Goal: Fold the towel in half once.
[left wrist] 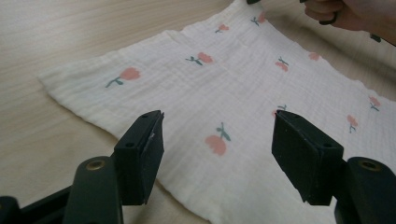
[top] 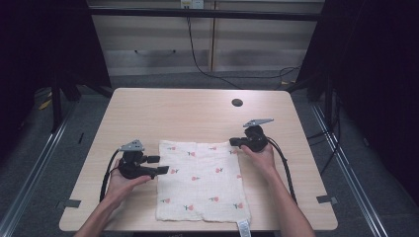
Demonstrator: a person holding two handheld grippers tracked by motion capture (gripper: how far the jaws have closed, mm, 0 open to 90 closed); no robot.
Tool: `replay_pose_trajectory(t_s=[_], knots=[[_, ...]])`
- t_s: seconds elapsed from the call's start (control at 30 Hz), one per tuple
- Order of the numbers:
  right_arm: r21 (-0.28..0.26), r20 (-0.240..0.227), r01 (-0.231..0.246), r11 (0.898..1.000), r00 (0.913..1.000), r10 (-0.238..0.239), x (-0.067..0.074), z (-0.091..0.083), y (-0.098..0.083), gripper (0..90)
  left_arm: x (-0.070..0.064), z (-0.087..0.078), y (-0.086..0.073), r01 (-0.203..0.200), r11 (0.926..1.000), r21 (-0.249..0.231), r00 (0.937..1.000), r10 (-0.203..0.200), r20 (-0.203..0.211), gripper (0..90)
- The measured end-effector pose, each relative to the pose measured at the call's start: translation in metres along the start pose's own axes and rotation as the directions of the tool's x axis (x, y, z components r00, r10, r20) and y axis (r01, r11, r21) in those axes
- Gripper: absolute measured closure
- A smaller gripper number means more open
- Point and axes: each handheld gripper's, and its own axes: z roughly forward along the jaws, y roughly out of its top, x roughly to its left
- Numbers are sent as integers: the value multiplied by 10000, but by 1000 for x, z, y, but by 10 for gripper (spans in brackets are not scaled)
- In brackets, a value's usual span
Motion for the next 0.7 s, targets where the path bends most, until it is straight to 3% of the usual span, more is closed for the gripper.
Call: replay_pose_trajectory(t_s=[0.1,0.13,0.23,0.4,0.53,0.6,0.63,0.7], knots=[[-89,6,92,9999,10000,-92,2,0,1,865,7,-5,6,11,9996,-292,9997,-18,-239,371],[-169,-13,109,9998,9999,-109,2,0,1,864,12,-5,9,21,9999,-162,9986,-29,-520,372],[-153,-59,91,9998,9999,-92,2,1,1,865,20,-5,11,117,9998,-130,9973,-126,-730,408],[-101,-87,143,9998,9999,-144,2,1,2,864,45,-2,17,670,9969,-409,9911,-713,-1122,435],[-209,-147,49,9998,9999,-52,-1,0,3,864,68,5,27,943,9955,-132,9857,-952,-1392,486],[-209,-163,107,9997,9998,-110,-1,0,3,864,71,7,29,1094,9940,-57,9844,-1091,-1381,488],[-216,-164,128,9997,9998,-131,-1,0,3,865,74,8,31,1034,9945,183,9859,-1001,-1342,487],[-248,-183,79,9997,9998,-83,-1,-1,3,864,77,10,35,950,9953,201,9851,-911,-1456,509]])
